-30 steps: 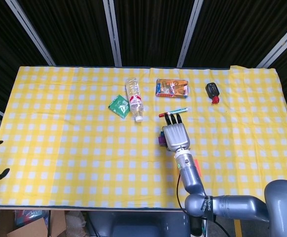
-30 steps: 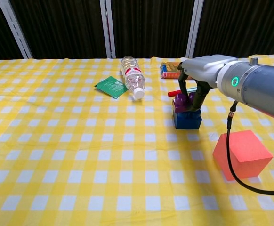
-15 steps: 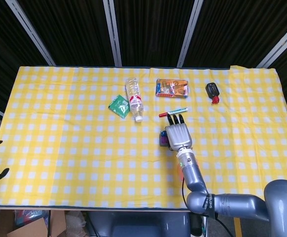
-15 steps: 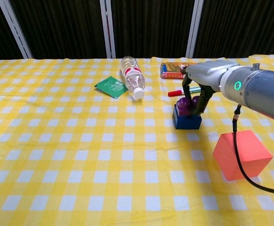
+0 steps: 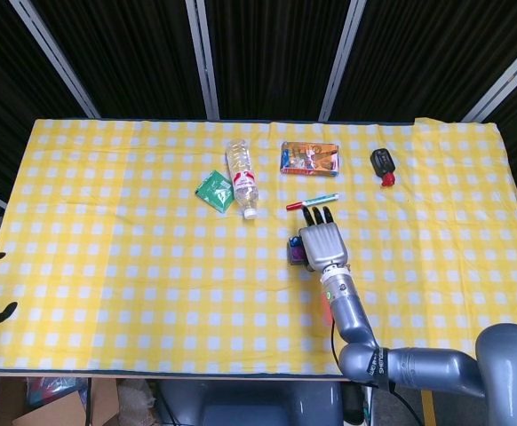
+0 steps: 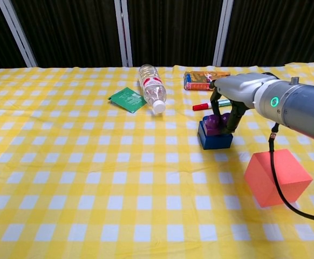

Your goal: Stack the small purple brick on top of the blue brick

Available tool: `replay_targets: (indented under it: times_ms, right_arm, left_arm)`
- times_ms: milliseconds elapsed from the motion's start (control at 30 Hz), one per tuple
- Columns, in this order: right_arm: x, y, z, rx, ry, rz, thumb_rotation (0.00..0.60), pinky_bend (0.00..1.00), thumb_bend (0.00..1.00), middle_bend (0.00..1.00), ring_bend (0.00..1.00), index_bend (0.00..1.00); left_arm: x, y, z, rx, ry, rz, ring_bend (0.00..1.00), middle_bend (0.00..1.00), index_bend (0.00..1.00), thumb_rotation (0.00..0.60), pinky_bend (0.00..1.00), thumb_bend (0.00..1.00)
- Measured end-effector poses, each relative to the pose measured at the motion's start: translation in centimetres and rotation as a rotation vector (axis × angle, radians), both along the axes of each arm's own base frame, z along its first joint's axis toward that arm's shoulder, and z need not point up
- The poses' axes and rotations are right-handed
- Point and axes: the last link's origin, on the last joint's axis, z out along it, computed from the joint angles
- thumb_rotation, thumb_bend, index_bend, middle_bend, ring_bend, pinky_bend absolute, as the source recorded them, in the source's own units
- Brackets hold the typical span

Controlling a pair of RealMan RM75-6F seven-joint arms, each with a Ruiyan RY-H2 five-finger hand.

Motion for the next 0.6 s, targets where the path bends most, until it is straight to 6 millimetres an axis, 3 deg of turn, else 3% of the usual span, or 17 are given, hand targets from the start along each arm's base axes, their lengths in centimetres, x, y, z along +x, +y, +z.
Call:
replay_targets:
  times_ms: [600]
  right_arm:
    - [-1.4,0.0,-0.9,0.032,-0.008,-0.021,0.6,0.0,0.5,0.0,0.0,0.58]
  left_arm:
    - [0.0,-0.1,0.1,0.006,-0.002,-0.002,0.0,0.0,0.18,0.6,0.1,0.24]
